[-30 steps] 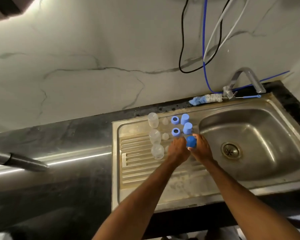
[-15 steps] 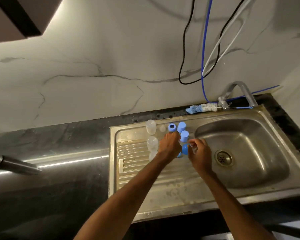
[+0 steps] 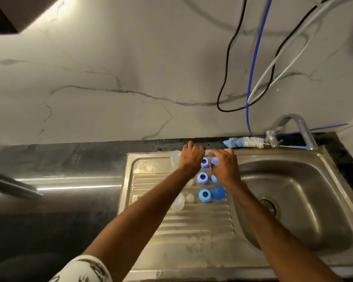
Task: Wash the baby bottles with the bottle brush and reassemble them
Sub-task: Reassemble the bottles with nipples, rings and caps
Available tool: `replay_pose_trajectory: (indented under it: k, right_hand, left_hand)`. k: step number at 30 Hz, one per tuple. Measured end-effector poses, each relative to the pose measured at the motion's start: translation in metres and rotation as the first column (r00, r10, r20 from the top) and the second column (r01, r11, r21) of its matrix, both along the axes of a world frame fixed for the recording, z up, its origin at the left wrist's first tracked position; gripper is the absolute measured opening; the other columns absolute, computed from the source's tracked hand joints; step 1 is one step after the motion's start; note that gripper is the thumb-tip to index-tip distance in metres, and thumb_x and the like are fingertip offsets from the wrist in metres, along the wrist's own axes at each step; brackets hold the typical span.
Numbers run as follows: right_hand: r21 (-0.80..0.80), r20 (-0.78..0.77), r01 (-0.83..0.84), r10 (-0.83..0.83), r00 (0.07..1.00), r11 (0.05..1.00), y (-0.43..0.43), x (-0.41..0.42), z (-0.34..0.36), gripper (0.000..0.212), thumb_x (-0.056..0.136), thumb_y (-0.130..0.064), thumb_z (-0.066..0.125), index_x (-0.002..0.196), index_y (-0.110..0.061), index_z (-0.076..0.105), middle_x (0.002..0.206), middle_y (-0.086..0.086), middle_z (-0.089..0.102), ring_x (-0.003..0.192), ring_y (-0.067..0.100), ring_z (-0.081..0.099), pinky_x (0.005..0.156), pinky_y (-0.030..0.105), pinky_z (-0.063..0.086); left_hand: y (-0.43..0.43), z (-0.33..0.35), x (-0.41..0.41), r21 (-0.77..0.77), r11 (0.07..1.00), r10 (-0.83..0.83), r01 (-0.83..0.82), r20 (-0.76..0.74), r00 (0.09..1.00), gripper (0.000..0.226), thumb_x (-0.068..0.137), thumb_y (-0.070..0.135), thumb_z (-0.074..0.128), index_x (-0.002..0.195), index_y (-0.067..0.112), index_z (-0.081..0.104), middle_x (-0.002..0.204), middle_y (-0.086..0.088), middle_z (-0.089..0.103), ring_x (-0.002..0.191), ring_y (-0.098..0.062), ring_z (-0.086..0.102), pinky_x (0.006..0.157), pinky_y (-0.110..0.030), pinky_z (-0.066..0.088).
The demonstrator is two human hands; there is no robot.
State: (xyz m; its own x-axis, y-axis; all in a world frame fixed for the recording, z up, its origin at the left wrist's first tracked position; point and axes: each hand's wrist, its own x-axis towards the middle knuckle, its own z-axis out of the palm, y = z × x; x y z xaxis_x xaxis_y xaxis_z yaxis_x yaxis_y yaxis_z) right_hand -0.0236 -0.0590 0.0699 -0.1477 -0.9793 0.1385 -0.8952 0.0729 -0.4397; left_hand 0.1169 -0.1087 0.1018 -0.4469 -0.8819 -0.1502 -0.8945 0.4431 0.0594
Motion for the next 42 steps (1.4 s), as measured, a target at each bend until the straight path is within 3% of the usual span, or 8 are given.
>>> replay_pose_trajectory:
  k: [4, 10, 25, 30, 33, 36, 39, 42]
  right_hand:
    - [0.211, -0.223, -0.067, 0.115, 0.968, 0.975, -0.037, -0.002, -0.011, 0.031, 0.084, -0.024, 0.075, 0.114, -0.025, 0.069, 0.116, -0.003, 0.068, 0.119, 0.026, 0.046, 0.094, 0.039, 0.033]
    - [0.338, -0.338, -0.120, 0.240, 0.910, 0.933, -0.063, 0.000, -0.036, 0.023, 0.085, -0.040, 0.067, 0.106, -0.030, 0.065, 0.114, -0.005, 0.067, 0.119, 0.025, 0.045, 0.102, 0.046, 0.024]
    - [0.367, -0.226, -0.113, 0.207, 0.952, 0.923, -0.083, -0.001, -0.055, 0.028, 0.086, -0.050, 0.068, 0.103, -0.028, 0.066, 0.110, -0.004, 0.069, 0.119, 0.022, 0.055, 0.113, 0.048, 0.022]
    - [0.158, -0.027, -0.054, 0.059, 0.998, 0.986, -0.080, -0.007, -0.034, 0.027, 0.082, -0.031, 0.073, 0.108, -0.027, 0.068, 0.100, -0.001, 0.071, 0.105, 0.027, 0.059, 0.089, 0.037, 0.027]
    - [0.088, 0.172, -0.029, 0.014, 0.985, 0.996, -0.065, -0.007, -0.013, 0.037, 0.084, -0.021, 0.075, 0.120, -0.019, 0.068, 0.110, 0.009, 0.068, 0.108, 0.031, 0.060, 0.091, 0.039, 0.038]
    - [0.001, 0.366, -0.002, 0.001, 0.931, 1.000, -0.043, -0.009, 0.021, 0.036, 0.089, -0.015, 0.071, 0.124, -0.015, 0.067, 0.116, 0.011, 0.064, 0.107, 0.026, 0.062, 0.091, 0.033, 0.049]
    - [-0.118, 0.572, 0.139, -0.047, 0.819, 0.983, -0.008, -0.009, 0.053, 0.029, 0.091, -0.015, 0.071, 0.120, -0.018, 0.069, 0.109, -0.002, 0.068, 0.097, 0.009, 0.064, 0.082, 0.014, 0.050]
    - [0.032, 0.657, 0.102, -0.098, 0.748, 0.994, 0.022, -0.003, 0.053, 0.022, 0.092, -0.018, 0.073, 0.114, -0.018, 0.071, 0.105, -0.006, 0.072, 0.091, 0.003, 0.066, 0.074, 0.011, 0.054]
  left_hand:
    - [-0.024, -0.017, -0.010, -0.022, 0.996, -0.074, 0.082, 0.240, 0.968, 0.023, 0.097, 0.022, 0.062, 0.120, 0.025, 0.061, 0.113, 0.005, 0.066, 0.122, -0.023, 0.045, 0.099, -0.034, 0.036]
    - [-0.055, -0.037, -0.022, 0.029, 0.991, -0.130, 0.130, 0.404, 0.906, 0.021, 0.100, 0.026, 0.058, 0.120, 0.026, 0.065, 0.124, 0.002, 0.065, 0.133, -0.026, 0.042, 0.113, -0.040, 0.028]
    - [-0.064, -0.041, -0.024, 0.046, 0.975, -0.220, 0.219, 0.381, 0.898, 0.014, 0.102, 0.022, 0.057, 0.115, 0.021, 0.061, 0.097, 0.001, 0.063, 0.109, -0.022, 0.063, 0.117, -0.042, 0.023]
    - [-0.064, -0.018, -0.014, -0.039, 0.990, -0.119, 0.133, 0.253, 0.960, 0.025, 0.101, 0.026, 0.059, 0.125, 0.021, 0.057, 0.123, -0.004, 0.065, 0.125, -0.026, 0.052, 0.111, -0.038, 0.027]
    - [-0.053, 0.000, 0.001, -0.087, 0.996, -0.012, 0.023, 0.115, 0.993, 0.025, 0.103, 0.032, 0.055, 0.124, 0.019, 0.057, 0.122, -0.006, 0.067, 0.121, -0.030, 0.050, 0.103, -0.041, 0.031]
    - [-0.037, 0.013, 0.023, 0.047, 0.993, 0.114, -0.108, -0.148, 0.982, 0.033, 0.105, 0.032, 0.050, 0.137, 0.023, 0.055, 0.124, -0.005, 0.068, 0.117, -0.028, 0.055, 0.103, -0.044, 0.038]
    - [-0.017, 0.026, 0.048, 0.390, 0.921, 0.243, -0.011, -0.553, 0.797, 0.040, 0.108, 0.019, 0.046, 0.148, 0.021, 0.050, 0.135, -0.007, 0.065, 0.111, -0.021, 0.063, 0.100, -0.039, 0.052]
    - [0.017, 0.046, 0.062, 0.684, 0.718, 0.504, 0.127, -0.638, 0.583, 0.034, 0.111, 0.028, 0.041, 0.138, 0.034, 0.060, 0.130, -0.001, 0.062, 0.102, -0.014, 0.056, 0.085, -0.029, 0.047]
